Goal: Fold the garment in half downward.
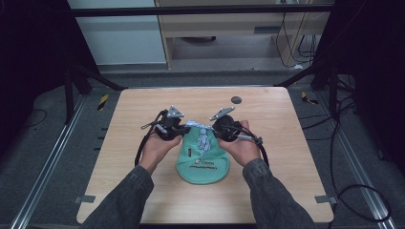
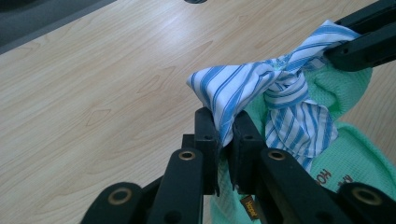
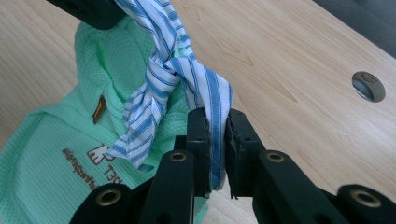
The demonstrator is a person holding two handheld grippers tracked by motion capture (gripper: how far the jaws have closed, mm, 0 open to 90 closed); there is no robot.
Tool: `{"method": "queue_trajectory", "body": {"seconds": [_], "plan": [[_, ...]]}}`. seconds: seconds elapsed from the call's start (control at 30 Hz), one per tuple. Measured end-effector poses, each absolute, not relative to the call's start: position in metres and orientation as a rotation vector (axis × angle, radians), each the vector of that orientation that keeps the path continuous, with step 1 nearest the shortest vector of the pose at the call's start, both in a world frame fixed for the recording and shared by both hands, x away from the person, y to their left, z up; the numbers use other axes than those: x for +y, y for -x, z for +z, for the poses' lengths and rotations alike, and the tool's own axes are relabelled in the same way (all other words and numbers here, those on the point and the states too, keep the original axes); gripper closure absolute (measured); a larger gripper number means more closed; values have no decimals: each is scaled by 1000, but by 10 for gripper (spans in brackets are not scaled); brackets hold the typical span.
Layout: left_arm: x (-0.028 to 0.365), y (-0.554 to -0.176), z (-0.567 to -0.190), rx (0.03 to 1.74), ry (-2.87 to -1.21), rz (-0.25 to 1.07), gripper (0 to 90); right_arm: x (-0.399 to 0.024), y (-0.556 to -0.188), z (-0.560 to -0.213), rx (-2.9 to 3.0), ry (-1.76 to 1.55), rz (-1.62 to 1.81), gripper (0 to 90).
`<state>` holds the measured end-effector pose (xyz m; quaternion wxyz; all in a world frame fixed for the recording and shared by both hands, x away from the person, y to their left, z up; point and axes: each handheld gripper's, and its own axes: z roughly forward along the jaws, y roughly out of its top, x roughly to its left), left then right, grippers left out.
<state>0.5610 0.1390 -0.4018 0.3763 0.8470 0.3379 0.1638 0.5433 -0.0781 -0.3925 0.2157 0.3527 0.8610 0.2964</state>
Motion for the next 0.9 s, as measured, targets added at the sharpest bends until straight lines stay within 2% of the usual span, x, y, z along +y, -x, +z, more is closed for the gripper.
{"method": "queue_trajectory", "body": {"seconds": [0.43, 0.9], "plan": [[145, -529, -417, 848, -2189, 387, 810, -76, -524, -404, 2425, -931, 799, 803], [145, -514, -431, 863, -2171, 335, 806, -75, -512, -410, 2451, -903, 799, 794]]}}
